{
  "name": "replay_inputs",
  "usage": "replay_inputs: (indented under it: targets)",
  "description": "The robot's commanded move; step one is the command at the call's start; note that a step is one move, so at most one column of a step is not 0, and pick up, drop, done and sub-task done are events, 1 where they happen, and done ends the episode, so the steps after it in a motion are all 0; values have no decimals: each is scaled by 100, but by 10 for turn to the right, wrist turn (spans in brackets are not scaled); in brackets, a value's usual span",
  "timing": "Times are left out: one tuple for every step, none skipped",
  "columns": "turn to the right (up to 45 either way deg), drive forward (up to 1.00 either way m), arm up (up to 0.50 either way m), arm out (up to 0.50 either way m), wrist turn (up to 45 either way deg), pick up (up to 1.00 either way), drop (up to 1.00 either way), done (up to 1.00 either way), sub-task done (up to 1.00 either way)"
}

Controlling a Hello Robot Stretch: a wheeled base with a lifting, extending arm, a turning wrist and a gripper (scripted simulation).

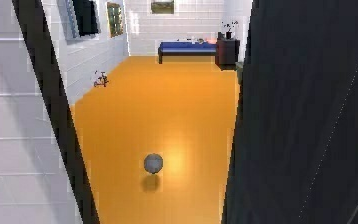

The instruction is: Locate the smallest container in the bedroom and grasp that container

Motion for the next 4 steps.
replay_inputs:
  targets:
    - [0, 100, 0, 0, 0, 0, 0, 0, 0]
    - [180, 0, 0, 0, 0, 0, 0, 0, 0]
    - [0, 10, 0, 0, 0, 0, 0, 0, 0]
    - [90, 0, 0, 0, 0, 0, 0, 0, 0]
